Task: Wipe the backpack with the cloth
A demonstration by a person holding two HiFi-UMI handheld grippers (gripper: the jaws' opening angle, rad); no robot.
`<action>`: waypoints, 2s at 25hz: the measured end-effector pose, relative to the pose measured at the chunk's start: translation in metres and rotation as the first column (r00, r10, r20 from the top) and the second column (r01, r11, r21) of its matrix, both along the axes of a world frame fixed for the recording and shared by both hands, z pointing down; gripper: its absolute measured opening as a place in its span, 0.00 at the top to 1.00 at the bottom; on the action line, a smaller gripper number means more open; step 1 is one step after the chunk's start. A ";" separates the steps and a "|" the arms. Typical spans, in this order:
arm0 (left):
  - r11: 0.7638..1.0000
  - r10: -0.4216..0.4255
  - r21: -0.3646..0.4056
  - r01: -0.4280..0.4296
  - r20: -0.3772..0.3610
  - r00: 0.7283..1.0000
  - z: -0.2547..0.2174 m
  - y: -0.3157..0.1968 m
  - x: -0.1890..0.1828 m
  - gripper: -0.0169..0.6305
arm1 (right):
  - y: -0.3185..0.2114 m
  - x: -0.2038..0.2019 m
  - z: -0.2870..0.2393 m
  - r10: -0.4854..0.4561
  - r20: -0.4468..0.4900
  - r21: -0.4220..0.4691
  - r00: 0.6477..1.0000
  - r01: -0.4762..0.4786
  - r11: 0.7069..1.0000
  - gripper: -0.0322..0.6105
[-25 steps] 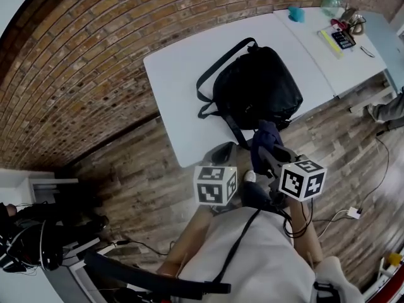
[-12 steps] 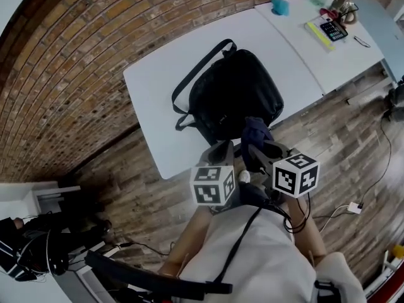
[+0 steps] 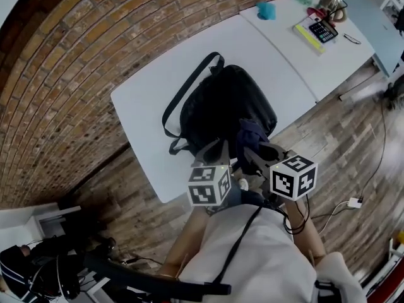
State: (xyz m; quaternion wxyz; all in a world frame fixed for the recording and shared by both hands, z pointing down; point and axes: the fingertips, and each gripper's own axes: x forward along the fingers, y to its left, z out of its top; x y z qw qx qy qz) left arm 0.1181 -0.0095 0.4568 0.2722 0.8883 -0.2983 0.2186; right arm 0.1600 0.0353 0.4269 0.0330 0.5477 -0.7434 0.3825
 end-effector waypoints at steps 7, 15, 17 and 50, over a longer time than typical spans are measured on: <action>0.999 -0.038 -0.015 0.038 -0.027 0.999 -0.005 -0.048 -0.004 0.97 | -0.049 0.006 -0.013 0.000 -0.018 0.016 1.000 0.000 1.000 0.89; 0.982 -0.182 -0.056 0.181 -0.011 0.983 0.009 -0.069 -0.044 0.97 | -0.079 -0.021 -0.003 -0.129 -0.030 -0.020 0.991 0.129 0.991 0.89; 0.969 -0.240 -0.061 0.239 -0.007 0.971 0.010 -0.073 -0.057 0.97 | -0.087 -0.031 -0.001 -0.188 -0.032 -0.027 0.982 0.187 0.982 0.89; 0.826 -0.540 -0.165 0.539 0.044 0.841 0.043 -0.047 -0.126 0.97 | -0.207 -0.120 0.121 -0.570 -0.242 -0.421 0.786 0.444 0.791 0.89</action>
